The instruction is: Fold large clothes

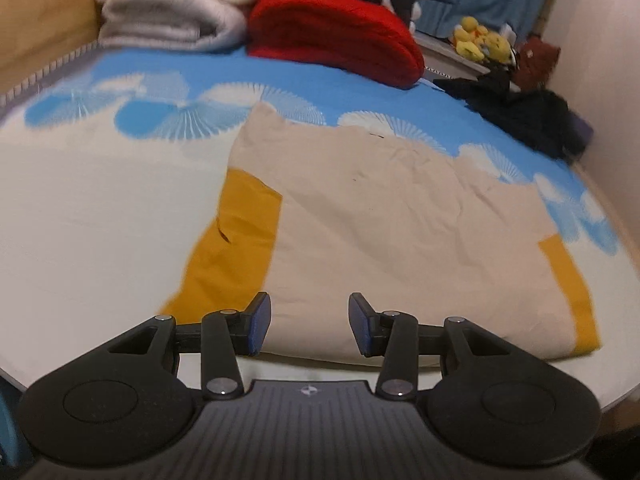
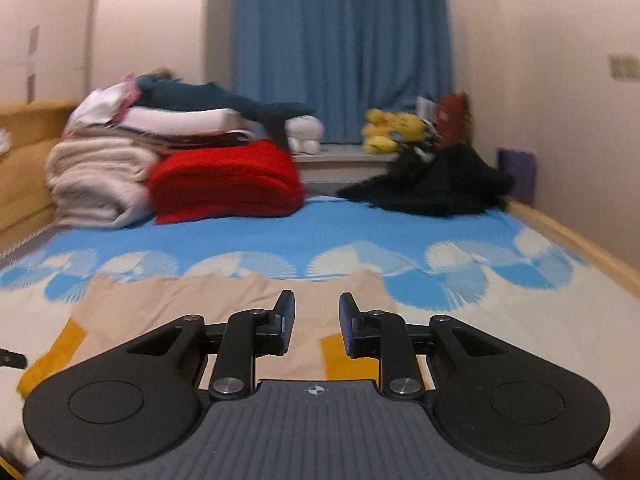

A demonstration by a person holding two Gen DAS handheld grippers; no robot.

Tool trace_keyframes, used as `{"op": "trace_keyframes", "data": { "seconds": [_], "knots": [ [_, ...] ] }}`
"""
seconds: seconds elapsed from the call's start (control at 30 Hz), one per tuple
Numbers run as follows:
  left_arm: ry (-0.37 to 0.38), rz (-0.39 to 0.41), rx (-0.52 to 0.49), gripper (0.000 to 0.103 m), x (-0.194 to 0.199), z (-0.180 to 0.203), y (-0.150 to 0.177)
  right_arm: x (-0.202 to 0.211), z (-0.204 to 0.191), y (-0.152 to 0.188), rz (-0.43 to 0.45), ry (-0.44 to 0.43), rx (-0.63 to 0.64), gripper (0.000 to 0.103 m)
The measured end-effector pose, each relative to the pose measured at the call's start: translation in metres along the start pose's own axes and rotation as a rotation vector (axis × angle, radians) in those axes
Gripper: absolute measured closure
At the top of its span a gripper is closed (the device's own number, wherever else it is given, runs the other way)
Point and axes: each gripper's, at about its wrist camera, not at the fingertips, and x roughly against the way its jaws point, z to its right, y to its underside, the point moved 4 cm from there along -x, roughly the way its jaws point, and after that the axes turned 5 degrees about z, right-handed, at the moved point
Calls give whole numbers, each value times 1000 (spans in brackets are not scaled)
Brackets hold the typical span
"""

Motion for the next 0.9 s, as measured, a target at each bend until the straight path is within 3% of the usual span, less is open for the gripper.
{"op": "trace_keyframes", "data": {
  "seconds": [0.13, 0.5, 0.67, 0.9],
  "knots": [
    [-18, -24, 29, 56, -6, 1, 1, -14, -23, 5, -39, -34, 56, 78],
    [17, -163, 177, 55, -40, -20, 18, -48, -78, 20, -179, -82, -59, 78],
    [15, -189, 191, 52, -45, -22, 24, -78, -108, 53, -386, -123, -96, 78],
    [11, -239, 253, 49, -49, -35, 34, -120, -125, 98, -598, -38, -188, 74]
  ]
}}
